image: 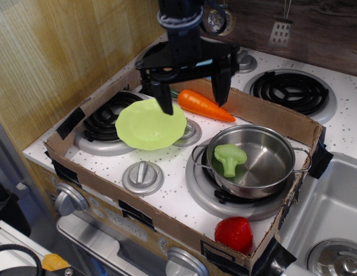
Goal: Take broccoli out of pan
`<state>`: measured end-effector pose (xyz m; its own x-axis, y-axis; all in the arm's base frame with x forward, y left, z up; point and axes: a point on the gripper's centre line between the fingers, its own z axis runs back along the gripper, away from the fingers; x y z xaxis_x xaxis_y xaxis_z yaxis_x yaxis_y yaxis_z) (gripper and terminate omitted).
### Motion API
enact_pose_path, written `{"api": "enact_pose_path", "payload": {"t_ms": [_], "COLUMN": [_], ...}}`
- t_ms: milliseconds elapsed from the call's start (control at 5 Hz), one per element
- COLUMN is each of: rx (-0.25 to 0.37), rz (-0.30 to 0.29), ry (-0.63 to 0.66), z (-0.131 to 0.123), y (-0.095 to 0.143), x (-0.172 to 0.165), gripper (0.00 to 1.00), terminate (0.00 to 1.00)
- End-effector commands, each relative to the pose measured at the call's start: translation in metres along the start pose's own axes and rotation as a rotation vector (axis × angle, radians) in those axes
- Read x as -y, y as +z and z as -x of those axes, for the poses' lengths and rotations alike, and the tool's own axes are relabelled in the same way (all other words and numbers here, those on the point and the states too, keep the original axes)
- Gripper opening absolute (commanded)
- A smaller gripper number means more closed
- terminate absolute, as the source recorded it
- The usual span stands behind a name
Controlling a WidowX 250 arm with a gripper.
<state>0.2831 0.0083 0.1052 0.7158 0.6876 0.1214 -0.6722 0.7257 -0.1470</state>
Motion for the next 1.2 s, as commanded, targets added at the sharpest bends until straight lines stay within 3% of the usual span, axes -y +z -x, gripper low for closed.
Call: {"api": "enact_pose_path", "payload": {"t_ms": [0, 200, 400, 600, 800, 1000], "rx": [-0.028, -0.002, 0.091, 0.068, 0.083, 0.065], "rz": [0.083, 0.036, -0.084, -0.143, -0.223, -0.248], "ry": [0.417, 0.573, 0.659, 0.717, 0.722, 0.741], "z": [-0.008, -0.003, 0.011, 0.020, 0.029, 0.030], "y": [-0.020, -0.032, -0.039, -0.045, -0.033, -0.037], "x": [0.011, 0.013, 0.023, 0.029, 0.034, 0.033], "gripper": [1.00, 1.00, 1.00, 1.00, 1.00, 1.00], "terminate": [0.00, 0.00, 0.00, 0.00, 0.00, 0.00]}}
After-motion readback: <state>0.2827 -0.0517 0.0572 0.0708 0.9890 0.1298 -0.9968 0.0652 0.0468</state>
